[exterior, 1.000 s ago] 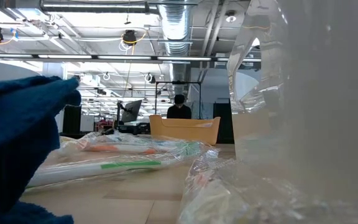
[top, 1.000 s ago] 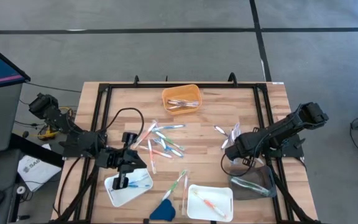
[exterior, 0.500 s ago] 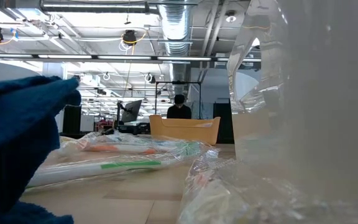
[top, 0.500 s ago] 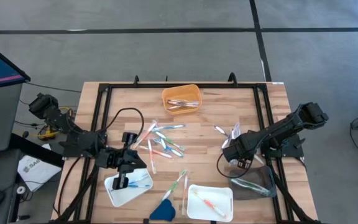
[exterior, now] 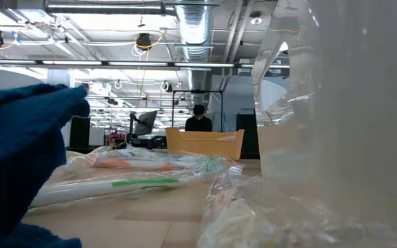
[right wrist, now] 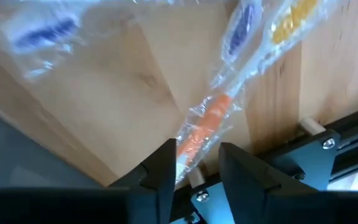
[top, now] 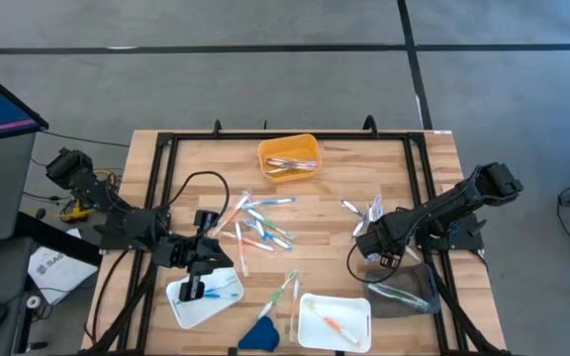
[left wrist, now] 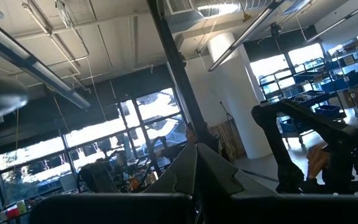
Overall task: Pick & Place Toothbrushes
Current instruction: Put the orange toothbrush into the right white bin
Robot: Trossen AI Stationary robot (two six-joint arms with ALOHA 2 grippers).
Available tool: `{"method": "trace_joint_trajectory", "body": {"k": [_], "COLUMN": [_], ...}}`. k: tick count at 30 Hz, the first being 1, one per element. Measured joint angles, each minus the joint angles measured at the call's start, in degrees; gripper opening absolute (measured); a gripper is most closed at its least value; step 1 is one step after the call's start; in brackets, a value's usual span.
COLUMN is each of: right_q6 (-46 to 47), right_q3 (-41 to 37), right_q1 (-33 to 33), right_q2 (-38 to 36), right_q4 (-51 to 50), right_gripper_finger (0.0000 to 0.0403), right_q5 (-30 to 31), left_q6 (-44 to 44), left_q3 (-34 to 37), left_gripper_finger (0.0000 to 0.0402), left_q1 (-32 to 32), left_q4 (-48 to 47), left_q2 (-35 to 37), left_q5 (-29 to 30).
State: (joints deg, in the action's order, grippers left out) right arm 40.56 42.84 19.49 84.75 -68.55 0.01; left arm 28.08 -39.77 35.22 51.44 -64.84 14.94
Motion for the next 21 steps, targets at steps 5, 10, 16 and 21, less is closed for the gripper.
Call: {"method": "trace_joint_trajectory", "body": {"k": [5, 10, 16, 21], "right_q6": [1.3, 1.31, 1.3, 1.04], "right_q3": [-1.69, -3.77, -5.72, -5.76], "right_q1": [0.0, 0.0, 0.0, 0.0], "right_q2": [0.0, 0.0, 0.0, 0.0], "right_q4": [-0.17, 0.31, 3.94, 4.13], "right_gripper_finger": [0.0154, 0.0188, 0.021, 0.0209], "right_q5": [0.0, 0.41, 0.42, 0.45], "left_q6": [0.0, -0.01, -0.02, -0.02], "left_q3": [0.0, 0.0, 0.0, 0.0], "left_gripper_finger": [0.0001, 0.0001, 0.0001, 0.0001], "left_q1": [0.0, 0.0, 0.0, 0.0], "left_q4": [0.0, 0.0, 0.0, 0.0], "left_q2": [0.0, 0.0, -0.02, -0.02], "left_q5": [0.0, 0.0, 0.0, 0.0]}}
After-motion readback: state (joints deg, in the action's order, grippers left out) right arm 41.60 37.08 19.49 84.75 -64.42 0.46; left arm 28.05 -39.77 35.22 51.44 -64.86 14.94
